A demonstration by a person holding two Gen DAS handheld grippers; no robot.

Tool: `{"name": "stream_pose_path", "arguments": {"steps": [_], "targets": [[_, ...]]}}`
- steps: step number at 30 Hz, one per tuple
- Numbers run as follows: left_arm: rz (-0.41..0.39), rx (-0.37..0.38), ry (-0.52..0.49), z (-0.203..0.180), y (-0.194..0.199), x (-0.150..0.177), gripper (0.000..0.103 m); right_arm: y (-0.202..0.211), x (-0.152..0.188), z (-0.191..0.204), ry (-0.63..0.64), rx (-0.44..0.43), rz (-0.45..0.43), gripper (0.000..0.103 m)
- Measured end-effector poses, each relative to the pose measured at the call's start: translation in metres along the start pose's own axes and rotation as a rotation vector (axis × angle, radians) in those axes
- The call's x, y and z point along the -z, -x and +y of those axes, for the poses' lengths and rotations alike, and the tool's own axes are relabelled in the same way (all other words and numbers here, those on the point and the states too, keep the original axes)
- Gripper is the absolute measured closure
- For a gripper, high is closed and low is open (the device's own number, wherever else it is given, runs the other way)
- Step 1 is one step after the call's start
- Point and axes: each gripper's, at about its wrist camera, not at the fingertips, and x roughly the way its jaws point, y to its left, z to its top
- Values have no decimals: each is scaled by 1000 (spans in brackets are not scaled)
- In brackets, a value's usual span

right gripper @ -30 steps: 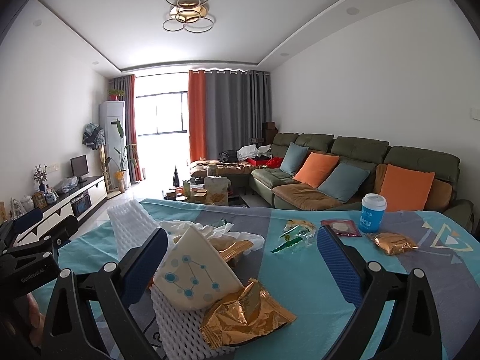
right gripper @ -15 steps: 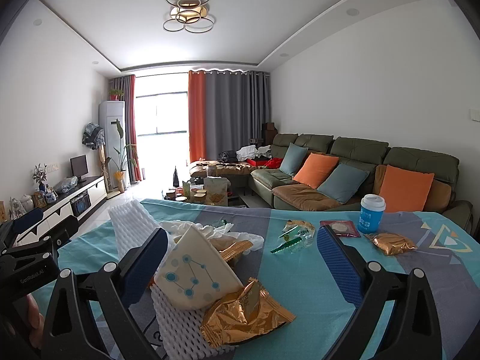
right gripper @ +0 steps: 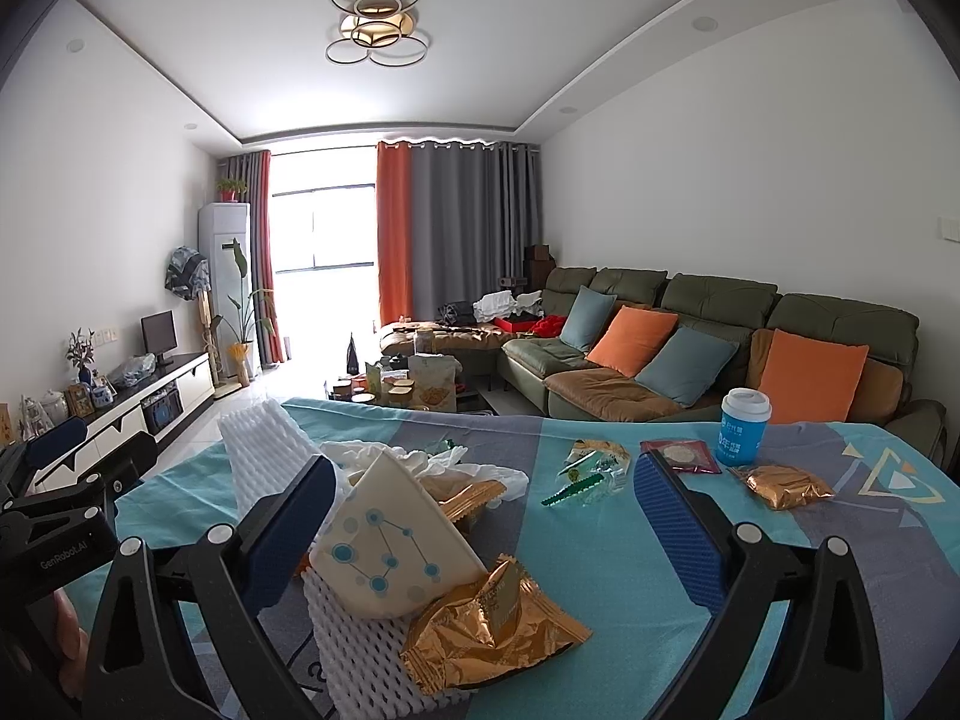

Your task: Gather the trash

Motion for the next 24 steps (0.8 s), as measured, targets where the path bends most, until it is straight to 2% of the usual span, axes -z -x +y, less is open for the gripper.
{"name": "stream_pose_path", "arguments": {"steps": [24], "targets": [[9, 0, -3, -2, -1, 1, 6, 1, 1, 3, -4, -4, -1, 7]]}}
